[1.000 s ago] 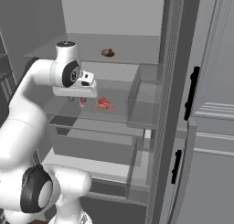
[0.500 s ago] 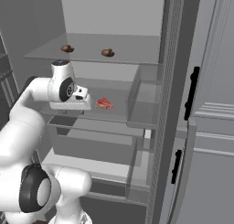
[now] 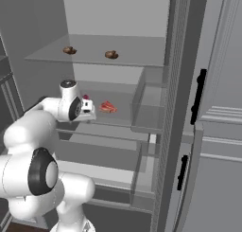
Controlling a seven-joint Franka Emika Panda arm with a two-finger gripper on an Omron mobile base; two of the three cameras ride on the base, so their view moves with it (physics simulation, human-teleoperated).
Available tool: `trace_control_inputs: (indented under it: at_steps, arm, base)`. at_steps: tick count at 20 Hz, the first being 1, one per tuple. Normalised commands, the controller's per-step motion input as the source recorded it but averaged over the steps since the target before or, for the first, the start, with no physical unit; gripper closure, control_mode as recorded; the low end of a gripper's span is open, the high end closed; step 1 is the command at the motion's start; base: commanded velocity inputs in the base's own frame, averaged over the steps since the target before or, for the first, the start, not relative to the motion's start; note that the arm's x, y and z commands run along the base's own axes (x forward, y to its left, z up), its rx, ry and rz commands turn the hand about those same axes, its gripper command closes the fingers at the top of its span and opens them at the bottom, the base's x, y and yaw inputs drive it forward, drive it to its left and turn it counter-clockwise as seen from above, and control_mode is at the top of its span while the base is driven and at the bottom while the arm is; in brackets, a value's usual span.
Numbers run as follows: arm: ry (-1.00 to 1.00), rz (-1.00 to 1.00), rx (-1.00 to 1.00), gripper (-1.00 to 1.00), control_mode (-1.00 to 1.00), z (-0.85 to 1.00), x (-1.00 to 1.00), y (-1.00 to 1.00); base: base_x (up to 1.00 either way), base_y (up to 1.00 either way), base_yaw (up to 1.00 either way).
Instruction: Place one mushroom and one steak in each tupperware on the nearby counter, to pack two identical lunches.
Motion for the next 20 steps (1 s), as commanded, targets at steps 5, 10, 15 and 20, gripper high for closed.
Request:
trace_control_inputs:
  at_steps: [5,10,15,20]
  arm:
    - [-0.05,0.14,0.04,-1.0,-1.0,0.52,0.27,0.03]
    - [-0.08,0.03,0.0,-1.0,-1.0,0.22,0.48,0.11]
    - [-0.01,0.0,0.0,-1.0,-1.0,0.0,0.74,0.23]
    - [0.01,0.0,0.0,-1.0,-1.0,-0.05,0.42,0.41]
  base:
    - [0.0,0.0,0.0]
    - [0.0,0.0,0.0]
    - [0.0,0.0,0.0]
    - [0.0,0.0,0.0]
